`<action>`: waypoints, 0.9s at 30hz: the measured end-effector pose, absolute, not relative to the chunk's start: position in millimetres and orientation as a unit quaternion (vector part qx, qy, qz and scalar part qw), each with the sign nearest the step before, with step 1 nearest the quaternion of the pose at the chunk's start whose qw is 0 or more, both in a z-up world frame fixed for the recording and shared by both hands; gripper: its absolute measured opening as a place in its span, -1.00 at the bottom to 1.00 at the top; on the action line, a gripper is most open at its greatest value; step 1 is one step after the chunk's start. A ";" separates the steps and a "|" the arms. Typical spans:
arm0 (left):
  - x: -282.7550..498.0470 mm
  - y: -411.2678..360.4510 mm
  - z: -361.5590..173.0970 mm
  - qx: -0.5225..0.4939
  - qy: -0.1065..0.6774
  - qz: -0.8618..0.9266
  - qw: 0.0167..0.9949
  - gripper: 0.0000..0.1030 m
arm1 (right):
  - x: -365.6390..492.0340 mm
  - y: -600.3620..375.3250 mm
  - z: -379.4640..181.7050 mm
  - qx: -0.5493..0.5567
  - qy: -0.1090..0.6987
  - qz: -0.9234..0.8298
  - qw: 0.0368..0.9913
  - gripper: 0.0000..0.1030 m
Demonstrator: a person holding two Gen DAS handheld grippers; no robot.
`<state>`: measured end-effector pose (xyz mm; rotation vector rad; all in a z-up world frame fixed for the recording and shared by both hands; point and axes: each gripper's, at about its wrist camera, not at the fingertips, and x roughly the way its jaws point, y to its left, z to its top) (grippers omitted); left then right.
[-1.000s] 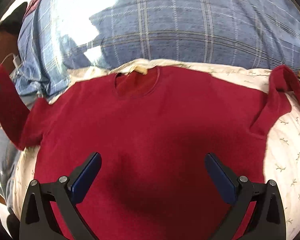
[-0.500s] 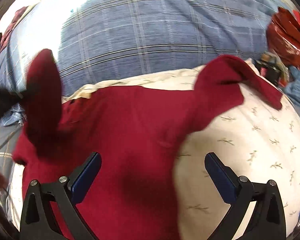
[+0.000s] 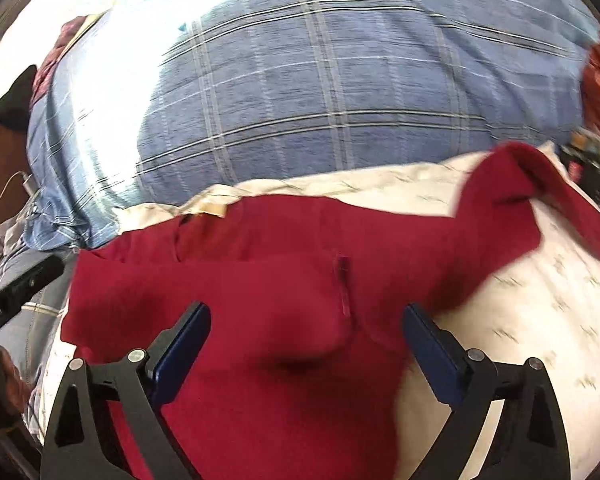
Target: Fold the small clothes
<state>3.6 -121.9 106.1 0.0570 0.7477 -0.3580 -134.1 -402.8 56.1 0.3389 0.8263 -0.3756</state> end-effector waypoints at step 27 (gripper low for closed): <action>30.0 -113.3 32.1 0.047 0.432 -0.073 0.898 0.30 | -106.5 -428.5 36.7 0.108 0.432 -0.250 0.860 -0.78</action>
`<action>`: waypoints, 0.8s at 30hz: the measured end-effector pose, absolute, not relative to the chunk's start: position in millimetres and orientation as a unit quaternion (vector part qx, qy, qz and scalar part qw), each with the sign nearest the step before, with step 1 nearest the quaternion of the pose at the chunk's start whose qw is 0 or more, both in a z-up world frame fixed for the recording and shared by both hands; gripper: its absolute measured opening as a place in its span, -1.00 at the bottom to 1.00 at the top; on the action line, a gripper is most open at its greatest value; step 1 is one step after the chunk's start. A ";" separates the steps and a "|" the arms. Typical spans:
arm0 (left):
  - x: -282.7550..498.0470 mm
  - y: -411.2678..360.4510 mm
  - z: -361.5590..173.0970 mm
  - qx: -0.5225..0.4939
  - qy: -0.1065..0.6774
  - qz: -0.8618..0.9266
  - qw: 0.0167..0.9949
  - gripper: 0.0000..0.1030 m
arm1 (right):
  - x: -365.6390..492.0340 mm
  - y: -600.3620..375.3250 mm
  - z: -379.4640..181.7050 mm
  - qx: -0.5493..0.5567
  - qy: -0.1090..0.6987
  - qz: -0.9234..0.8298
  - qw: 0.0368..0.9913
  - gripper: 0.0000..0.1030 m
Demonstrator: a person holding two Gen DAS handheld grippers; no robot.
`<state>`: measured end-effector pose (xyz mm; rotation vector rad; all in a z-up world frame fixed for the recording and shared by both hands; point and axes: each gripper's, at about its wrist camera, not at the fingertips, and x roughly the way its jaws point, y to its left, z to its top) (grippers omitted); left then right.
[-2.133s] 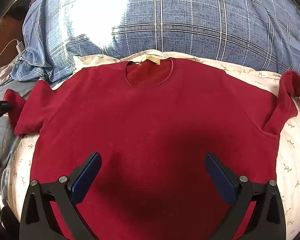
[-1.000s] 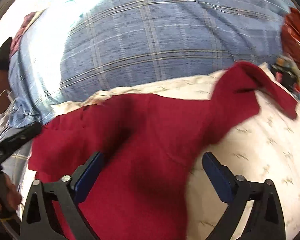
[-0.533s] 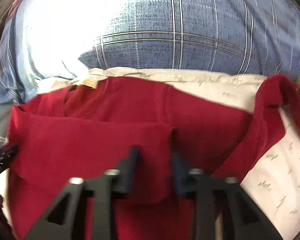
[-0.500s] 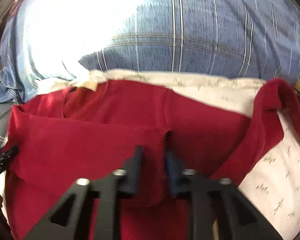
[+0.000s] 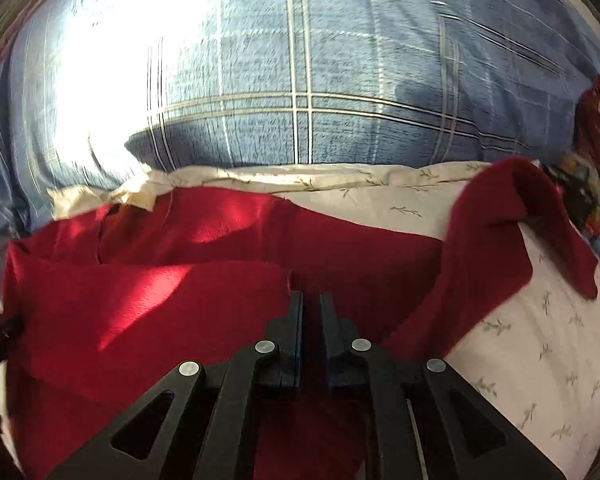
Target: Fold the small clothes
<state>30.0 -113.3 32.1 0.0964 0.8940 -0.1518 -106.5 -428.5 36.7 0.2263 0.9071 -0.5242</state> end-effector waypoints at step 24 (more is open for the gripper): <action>75.5 -124.4 11.4 0.036 0.441 -0.070 0.894 0.48 | -72.8 -394.5 15.7 0.097 0.462 -0.189 0.861 -0.27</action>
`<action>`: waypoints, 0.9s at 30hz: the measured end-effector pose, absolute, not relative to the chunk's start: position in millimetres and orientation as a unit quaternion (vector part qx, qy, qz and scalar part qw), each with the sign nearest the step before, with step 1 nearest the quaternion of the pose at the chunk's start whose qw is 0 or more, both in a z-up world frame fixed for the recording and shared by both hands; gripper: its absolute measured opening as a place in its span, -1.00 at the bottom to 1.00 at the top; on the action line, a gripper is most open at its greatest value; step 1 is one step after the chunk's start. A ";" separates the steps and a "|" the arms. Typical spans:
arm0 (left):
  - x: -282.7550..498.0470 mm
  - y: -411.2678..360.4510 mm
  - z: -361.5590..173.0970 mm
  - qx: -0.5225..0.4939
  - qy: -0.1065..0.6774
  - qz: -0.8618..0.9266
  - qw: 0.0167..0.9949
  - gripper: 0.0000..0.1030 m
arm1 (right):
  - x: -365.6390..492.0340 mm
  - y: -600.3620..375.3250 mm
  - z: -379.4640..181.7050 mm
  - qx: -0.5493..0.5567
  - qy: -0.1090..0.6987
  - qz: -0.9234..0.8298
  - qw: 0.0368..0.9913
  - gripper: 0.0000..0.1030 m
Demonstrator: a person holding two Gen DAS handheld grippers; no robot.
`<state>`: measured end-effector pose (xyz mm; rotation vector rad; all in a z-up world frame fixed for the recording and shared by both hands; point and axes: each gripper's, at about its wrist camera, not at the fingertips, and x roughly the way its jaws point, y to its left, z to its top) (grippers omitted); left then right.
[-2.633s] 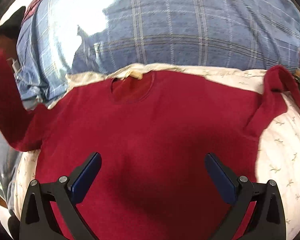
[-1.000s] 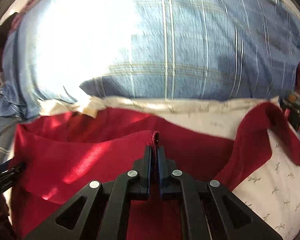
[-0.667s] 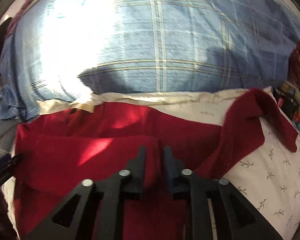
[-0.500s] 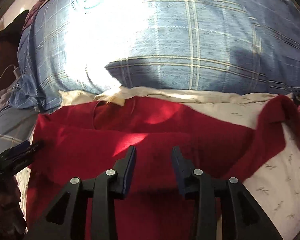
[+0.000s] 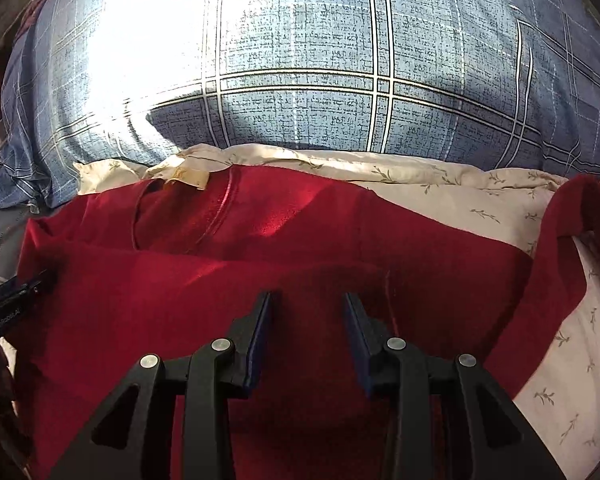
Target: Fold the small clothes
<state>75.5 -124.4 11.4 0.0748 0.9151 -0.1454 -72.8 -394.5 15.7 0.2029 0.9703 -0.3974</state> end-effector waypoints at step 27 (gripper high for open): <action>-34.3 -117.8 79.3 0.035 0.391 -0.103 0.914 0.44 | -144.2 -344.7 33.3 0.098 0.462 -0.161 0.866 0.04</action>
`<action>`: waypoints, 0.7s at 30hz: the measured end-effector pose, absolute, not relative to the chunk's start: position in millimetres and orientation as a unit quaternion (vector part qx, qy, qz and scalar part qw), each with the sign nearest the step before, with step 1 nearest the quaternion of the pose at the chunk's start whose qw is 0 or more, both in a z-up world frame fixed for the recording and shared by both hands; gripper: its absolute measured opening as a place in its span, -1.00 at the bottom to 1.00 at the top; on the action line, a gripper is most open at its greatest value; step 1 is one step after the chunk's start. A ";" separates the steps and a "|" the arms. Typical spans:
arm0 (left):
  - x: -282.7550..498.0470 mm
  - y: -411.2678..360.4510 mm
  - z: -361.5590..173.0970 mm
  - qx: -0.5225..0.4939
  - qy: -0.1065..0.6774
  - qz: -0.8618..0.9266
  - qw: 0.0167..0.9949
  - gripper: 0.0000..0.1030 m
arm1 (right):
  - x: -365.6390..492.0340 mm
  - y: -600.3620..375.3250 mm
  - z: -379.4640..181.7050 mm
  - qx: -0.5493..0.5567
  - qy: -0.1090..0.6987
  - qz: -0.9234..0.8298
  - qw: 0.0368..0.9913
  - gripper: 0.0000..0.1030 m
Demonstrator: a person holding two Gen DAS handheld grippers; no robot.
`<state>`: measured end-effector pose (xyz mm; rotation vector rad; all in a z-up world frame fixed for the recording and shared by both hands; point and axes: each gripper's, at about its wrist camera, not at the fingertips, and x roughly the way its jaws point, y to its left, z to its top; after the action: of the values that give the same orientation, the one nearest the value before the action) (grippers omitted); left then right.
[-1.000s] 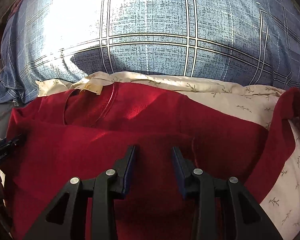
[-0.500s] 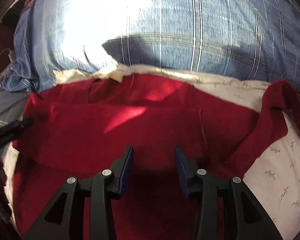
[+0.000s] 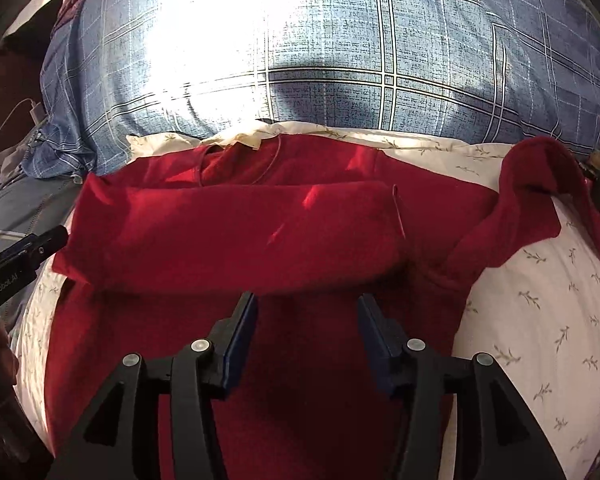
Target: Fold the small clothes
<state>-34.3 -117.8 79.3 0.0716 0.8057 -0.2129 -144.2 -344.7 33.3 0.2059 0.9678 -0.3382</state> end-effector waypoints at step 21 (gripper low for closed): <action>-77.1 -117.6 95.8 0.047 0.368 -0.103 0.923 0.44 | -163.1 -317.1 45.4 0.105 0.446 -0.148 0.876 0.14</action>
<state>-77.1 -117.6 95.8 0.0957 0.7560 -0.2110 -163.1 -317.1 45.4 0.2184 0.9314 -0.3083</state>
